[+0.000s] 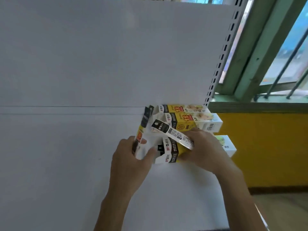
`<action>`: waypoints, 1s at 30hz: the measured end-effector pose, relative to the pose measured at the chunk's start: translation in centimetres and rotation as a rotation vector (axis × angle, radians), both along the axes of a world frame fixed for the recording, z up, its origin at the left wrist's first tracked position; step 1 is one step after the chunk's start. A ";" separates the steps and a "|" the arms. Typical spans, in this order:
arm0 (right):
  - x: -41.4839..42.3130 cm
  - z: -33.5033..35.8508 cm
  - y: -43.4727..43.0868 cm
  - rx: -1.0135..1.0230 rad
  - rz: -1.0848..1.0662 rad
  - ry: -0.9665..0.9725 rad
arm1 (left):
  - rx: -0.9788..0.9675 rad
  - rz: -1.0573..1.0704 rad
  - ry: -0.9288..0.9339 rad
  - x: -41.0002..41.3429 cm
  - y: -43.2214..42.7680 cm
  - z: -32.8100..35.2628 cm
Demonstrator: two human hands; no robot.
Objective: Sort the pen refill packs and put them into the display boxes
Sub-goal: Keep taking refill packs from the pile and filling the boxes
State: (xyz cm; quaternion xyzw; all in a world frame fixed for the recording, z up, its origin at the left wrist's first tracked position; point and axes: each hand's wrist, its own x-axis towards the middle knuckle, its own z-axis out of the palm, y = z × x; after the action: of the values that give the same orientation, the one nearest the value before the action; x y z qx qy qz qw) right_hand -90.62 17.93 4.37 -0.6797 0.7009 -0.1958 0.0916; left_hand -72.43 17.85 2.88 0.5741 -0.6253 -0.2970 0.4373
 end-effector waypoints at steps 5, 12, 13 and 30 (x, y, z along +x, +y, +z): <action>-1.6 0.8 0.9 -0.147 0.131 -0.261 | -0.123 -0.213 0.047 -1.9 1.3 1.0; -1.6 1.9 1.7 -0.243 0.303 -0.676 | -0.483 -0.079 -0.261 -3.2 2.2 2.9; -1.7 2.0 1.8 -0.236 0.313 -0.696 | -0.495 -0.070 -0.283 -3.3 2.5 3.0; -5.8 7.0 6.0 -0.750 0.225 -1.110 | -0.676 -0.158 -0.646 -7.4 4.2 5.0</action>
State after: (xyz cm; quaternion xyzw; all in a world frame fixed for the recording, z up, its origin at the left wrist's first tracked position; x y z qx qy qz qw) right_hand -96.45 23.89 11.40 -0.5332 0.3596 -0.7348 0.2156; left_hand -79.86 22.08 7.87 0.4133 -0.8327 0.0845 0.3586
